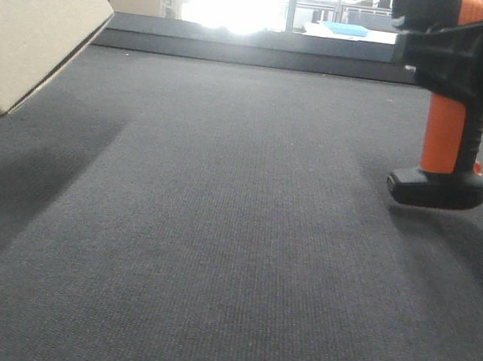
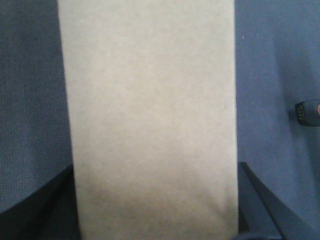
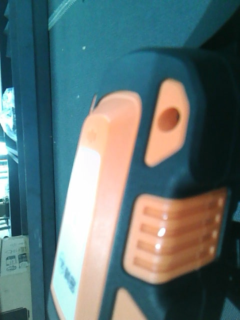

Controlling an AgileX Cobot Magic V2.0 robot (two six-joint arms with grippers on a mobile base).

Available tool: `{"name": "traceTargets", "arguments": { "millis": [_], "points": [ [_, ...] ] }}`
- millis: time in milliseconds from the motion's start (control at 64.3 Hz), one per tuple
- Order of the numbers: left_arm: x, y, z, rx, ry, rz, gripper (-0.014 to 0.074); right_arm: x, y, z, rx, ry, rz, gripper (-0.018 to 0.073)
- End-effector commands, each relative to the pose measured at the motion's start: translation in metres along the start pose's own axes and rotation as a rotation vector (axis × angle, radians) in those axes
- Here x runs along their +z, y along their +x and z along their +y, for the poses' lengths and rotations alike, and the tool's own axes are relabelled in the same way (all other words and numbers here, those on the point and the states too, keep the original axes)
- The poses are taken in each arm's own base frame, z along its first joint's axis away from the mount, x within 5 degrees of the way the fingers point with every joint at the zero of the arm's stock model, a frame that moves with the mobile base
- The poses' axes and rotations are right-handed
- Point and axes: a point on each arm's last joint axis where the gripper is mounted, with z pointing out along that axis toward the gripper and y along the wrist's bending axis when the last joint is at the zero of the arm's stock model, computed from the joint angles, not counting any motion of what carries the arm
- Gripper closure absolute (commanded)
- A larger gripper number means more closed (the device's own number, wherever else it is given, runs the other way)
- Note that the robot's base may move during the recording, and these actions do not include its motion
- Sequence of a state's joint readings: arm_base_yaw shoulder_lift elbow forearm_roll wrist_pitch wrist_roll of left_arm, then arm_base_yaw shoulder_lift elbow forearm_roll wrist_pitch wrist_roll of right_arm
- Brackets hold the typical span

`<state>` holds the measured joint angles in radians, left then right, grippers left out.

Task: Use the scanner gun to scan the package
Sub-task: 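Lower the scanner gun back onto the table with the right gripper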

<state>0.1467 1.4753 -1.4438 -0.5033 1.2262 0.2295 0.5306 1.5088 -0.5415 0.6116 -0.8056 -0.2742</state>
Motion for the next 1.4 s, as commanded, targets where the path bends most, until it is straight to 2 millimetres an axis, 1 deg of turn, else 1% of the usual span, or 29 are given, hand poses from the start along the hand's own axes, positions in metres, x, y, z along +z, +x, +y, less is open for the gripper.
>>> {"name": "traceTargets", "arguments": {
  "millis": [0,249,373,436,513,529,622,685,747,778,1151,1385],
  "points": [
    [-0.004,0.0,-0.003,-0.002,0.011,-0.018,0.0707,0.002,-0.007,0.0,0.005,0.008,-0.087,0.0712],
    [-0.004,0.0,-0.003,-0.002,0.011,-0.018,0.0707,0.008,0.007,0.001,-0.017,0.015,-0.043,0.0712],
    [-0.004,0.0,-0.003,-0.002,0.011,-0.018,0.0707,0.008,0.007,0.001,-0.018,0.016,-0.04,0.0712],
    [-0.004,0.0,-0.003,-0.002,0.011,-0.018,0.0707,0.008,0.007,0.001,-0.018,0.015,-0.041,0.068],
    [-0.004,0.0,-0.003,-0.002,0.011,-0.018,0.0707,0.008,0.007,0.001,-0.021,0.011,-0.04,0.0547],
    [-0.004,0.0,-0.003,-0.002,0.011,-0.018,0.0707,0.008,0.007,0.001,-0.023,0.009,-0.04,0.0496],
    [-0.004,0.0,-0.003,-0.002,0.011,-0.018,0.0707,0.008,0.008,0.002,-0.025,0.007,-0.039,0.026],
    [-0.004,0.0,-0.003,-0.002,0.011,-0.018,0.0707,0.008,0.007,0.001,-0.024,0.007,-0.041,0.012],
    [-0.004,0.0,-0.003,-0.002,0.011,-0.018,0.0707,0.008,0.007,0.002,-0.024,0.006,-0.036,0.0024],
    [-0.004,0.0,-0.003,-0.002,0.011,-0.018,0.0707,0.008,0.008,0.002,-0.024,0.005,-0.034,0.0003],
    [-0.004,0.0,-0.003,-0.002,0.011,-0.018,0.0707,0.007,0.011,0.003,-0.028,-0.014,0.024,-0.0001],
    [-0.004,0.0,-0.003,-0.002,0.011,-0.018,0.0707,-0.002,0.001,0.005,-0.057,-0.05,0.052,-0.0001]
  ]
}}
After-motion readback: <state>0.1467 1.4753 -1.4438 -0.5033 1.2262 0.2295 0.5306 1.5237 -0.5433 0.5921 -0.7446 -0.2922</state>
